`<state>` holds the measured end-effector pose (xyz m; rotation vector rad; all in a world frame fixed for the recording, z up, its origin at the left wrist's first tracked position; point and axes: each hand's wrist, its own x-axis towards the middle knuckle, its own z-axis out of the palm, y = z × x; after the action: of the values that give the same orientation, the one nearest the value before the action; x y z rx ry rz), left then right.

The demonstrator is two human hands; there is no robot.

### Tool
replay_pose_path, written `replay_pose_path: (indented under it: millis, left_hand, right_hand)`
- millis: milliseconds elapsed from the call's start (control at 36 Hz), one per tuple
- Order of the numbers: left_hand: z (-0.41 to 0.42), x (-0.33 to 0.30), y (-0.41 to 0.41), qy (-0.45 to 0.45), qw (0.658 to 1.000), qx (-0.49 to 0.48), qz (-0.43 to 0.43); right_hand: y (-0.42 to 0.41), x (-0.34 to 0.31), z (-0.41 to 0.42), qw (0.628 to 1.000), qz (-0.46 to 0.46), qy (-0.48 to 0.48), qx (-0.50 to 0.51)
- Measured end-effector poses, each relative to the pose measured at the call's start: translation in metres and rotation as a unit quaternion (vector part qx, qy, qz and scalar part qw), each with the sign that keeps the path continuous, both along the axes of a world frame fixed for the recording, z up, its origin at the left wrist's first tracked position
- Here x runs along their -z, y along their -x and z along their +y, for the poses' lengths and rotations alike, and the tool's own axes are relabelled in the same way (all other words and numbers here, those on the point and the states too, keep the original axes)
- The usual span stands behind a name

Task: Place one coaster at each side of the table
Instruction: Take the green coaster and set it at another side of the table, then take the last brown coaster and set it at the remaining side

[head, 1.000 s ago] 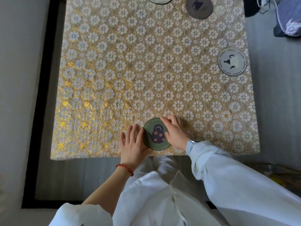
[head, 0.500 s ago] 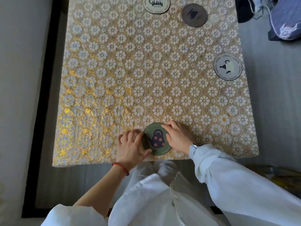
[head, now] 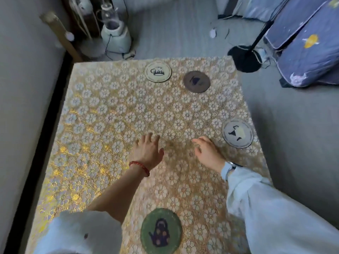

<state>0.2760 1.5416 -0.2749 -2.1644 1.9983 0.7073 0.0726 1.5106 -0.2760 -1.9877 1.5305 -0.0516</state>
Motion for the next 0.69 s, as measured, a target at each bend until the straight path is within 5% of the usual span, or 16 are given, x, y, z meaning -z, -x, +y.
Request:
replay_pose_path:
  millis: [333, 694]
  left_hand:
    - [-0.137, 0.083, 0.016, 0.011, 0.998, -0.02, -0.059]
    - [-0.125, 0.093, 0.027, 0.095, 0.993, -0.056, -0.031]
  right_hand:
    - [0.012, 0.056, -0.217, 0.986, 0.005, 0.073, 0.151]
    - [-0.015, 0.075, -0.26, 0.947, 0.014, 0.12, 0.299]
